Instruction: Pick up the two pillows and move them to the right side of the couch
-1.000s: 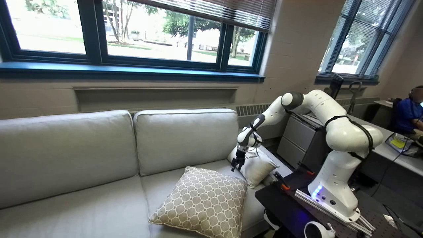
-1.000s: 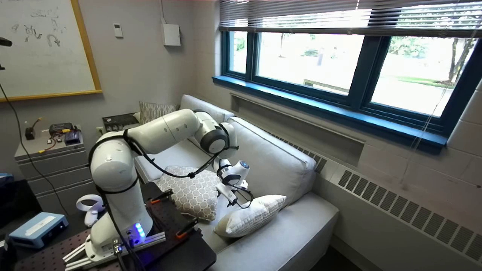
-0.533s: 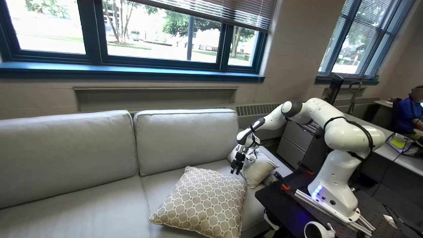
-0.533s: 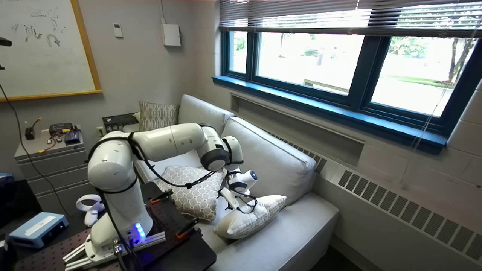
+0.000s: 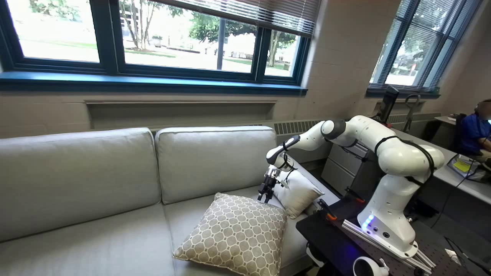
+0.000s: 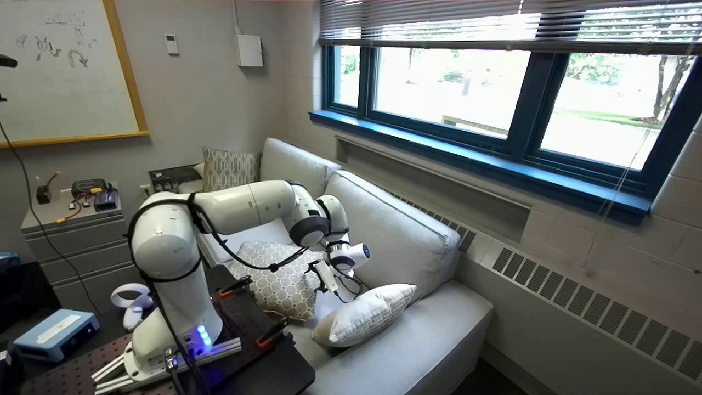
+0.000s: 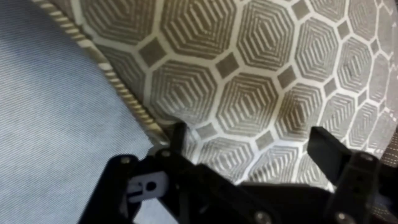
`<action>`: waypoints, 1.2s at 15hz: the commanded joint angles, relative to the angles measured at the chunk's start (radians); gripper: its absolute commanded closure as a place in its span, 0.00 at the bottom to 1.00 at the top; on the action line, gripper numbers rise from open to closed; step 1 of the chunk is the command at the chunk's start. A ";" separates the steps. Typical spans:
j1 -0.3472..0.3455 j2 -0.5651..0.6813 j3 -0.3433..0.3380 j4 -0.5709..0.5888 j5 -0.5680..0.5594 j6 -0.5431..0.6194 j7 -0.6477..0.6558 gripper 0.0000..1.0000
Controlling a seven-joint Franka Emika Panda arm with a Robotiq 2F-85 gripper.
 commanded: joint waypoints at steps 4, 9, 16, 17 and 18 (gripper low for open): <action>0.118 0.001 -0.098 0.009 0.258 -0.109 -0.111 0.00; 0.216 0.001 -0.201 0.011 0.431 -0.196 -0.181 0.00; 0.241 0.008 -0.174 0.031 0.425 -0.135 -0.134 0.62; 0.251 0.011 -0.165 0.037 0.416 -0.109 -0.128 0.70; 0.258 0.012 -0.159 0.040 0.407 -0.083 -0.123 0.77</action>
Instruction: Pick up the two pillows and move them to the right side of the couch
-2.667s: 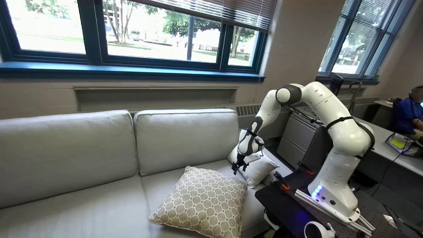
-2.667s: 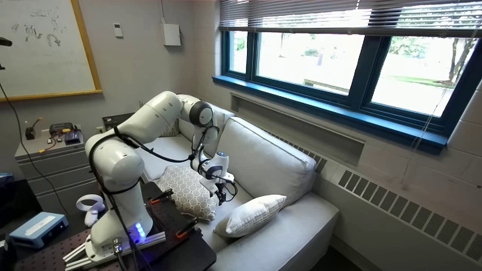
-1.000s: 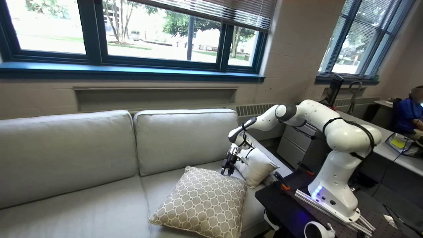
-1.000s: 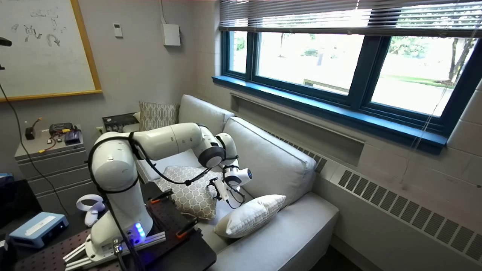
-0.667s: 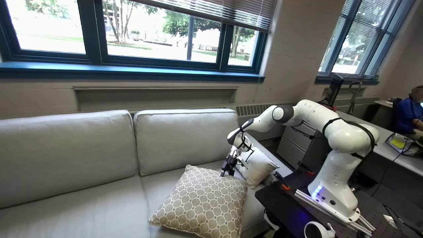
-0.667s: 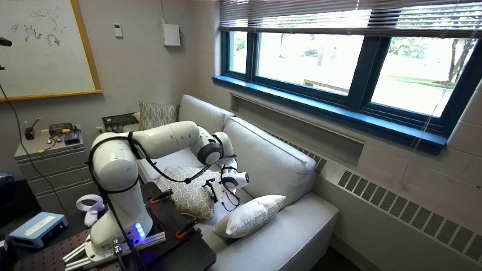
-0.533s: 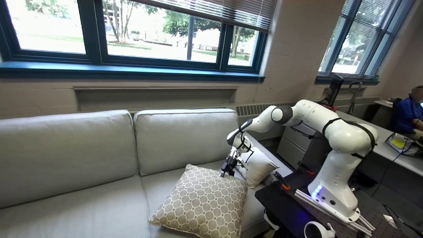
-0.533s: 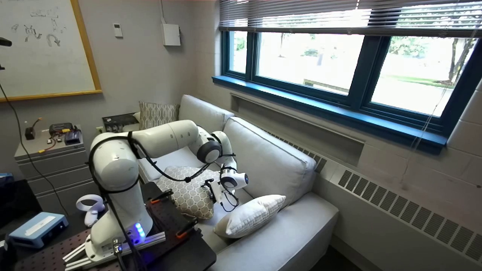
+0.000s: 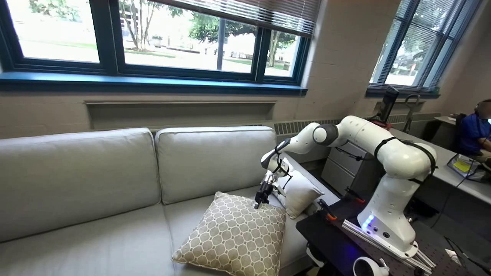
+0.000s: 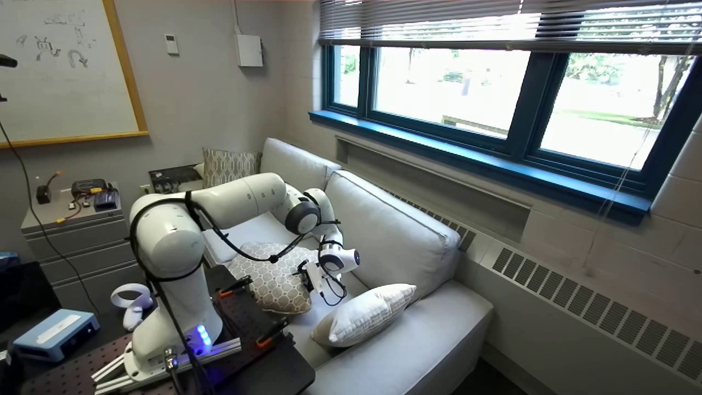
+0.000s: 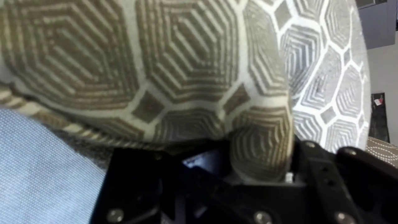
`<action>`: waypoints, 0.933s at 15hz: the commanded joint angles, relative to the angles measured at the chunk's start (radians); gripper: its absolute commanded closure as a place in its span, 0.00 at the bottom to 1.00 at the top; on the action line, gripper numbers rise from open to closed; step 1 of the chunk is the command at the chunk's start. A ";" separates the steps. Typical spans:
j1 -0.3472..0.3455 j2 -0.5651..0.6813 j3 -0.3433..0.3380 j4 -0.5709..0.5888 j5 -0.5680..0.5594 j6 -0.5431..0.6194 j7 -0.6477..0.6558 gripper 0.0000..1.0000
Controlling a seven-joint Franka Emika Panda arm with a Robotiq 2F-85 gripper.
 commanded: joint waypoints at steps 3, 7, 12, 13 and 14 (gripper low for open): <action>0.048 0.017 0.071 0.011 -0.063 0.146 0.078 0.95; 0.112 -0.109 0.043 -0.170 -0.009 0.310 0.097 0.96; 0.132 -0.288 0.106 -0.468 -0.017 0.646 0.140 0.95; 0.190 -0.335 0.071 -0.527 0.068 0.699 0.108 0.96; 0.193 -0.368 0.091 -0.583 0.082 0.768 0.114 0.95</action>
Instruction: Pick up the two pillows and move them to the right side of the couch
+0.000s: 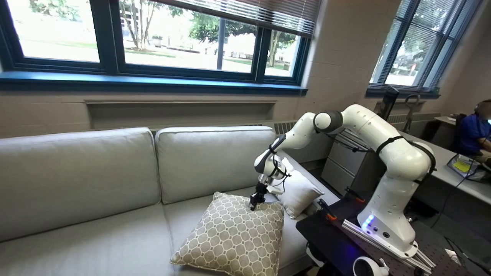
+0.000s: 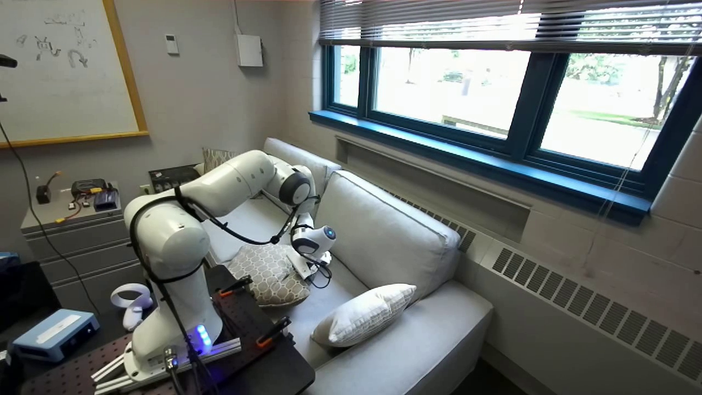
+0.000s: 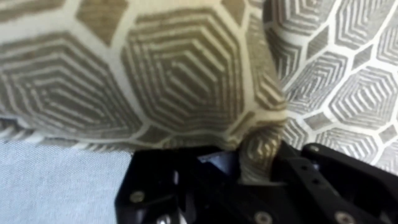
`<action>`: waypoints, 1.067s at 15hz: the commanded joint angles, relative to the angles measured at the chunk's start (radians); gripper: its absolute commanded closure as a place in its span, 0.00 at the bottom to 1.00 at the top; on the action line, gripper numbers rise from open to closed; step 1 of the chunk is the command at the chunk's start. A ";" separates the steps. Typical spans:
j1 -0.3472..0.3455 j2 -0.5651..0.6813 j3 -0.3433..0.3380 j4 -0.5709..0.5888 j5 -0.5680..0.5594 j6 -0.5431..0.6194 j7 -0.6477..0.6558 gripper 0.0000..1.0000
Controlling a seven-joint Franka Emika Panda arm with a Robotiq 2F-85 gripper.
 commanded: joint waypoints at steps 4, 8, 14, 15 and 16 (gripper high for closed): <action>0.086 -0.263 0.089 -0.408 0.147 0.408 0.051 0.96; 0.072 -0.369 0.186 -0.569 0.239 0.590 0.058 0.96; 0.022 -0.497 0.356 -0.743 0.370 0.795 0.081 0.96; 0.018 -0.514 0.377 -0.762 0.389 0.821 0.093 0.96; 0.017 -0.530 0.397 -0.779 0.401 0.843 0.102 0.96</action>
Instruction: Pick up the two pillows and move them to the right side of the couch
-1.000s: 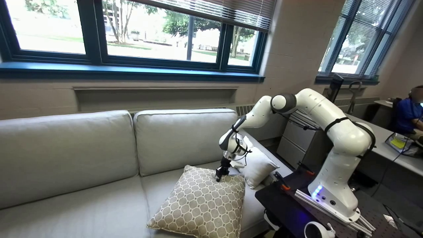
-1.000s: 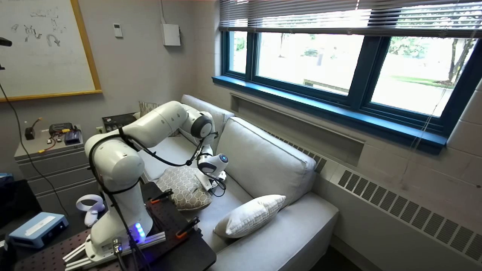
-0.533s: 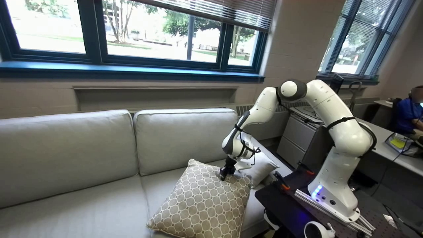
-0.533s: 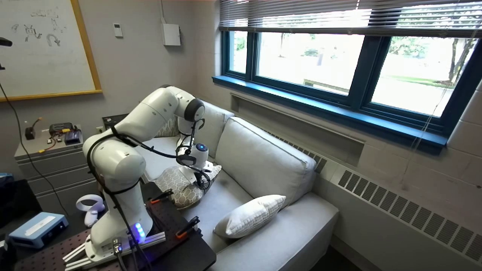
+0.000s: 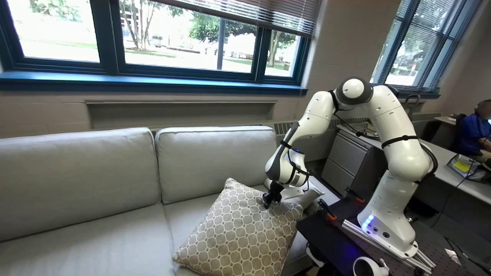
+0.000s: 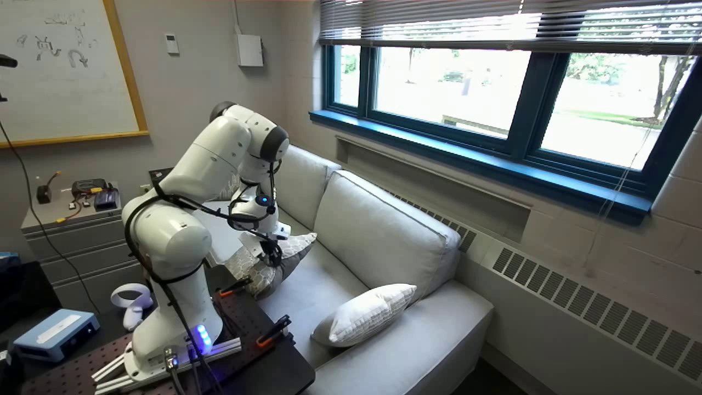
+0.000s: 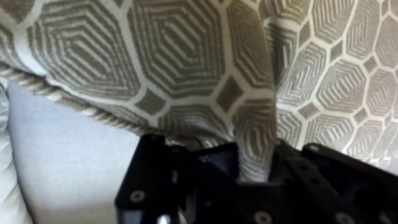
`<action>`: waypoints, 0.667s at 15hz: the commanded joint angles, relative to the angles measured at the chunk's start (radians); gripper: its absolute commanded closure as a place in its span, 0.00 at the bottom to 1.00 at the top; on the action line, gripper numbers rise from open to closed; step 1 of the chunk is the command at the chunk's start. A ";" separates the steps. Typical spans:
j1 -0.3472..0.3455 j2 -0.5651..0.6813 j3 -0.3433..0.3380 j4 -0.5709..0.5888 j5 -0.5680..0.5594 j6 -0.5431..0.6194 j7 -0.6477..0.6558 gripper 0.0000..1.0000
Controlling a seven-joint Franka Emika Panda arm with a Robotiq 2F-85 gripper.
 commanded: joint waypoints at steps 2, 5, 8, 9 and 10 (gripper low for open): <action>0.018 -0.167 0.037 -0.100 0.037 0.025 0.070 0.96; 0.036 -0.212 -0.001 -0.068 0.021 0.018 0.047 0.96; 0.023 -0.252 -0.026 -0.046 0.026 0.015 0.018 0.96; 0.019 -0.274 -0.037 -0.049 0.028 0.015 0.015 0.96; 0.017 -0.293 -0.050 -0.051 0.027 0.015 0.018 0.96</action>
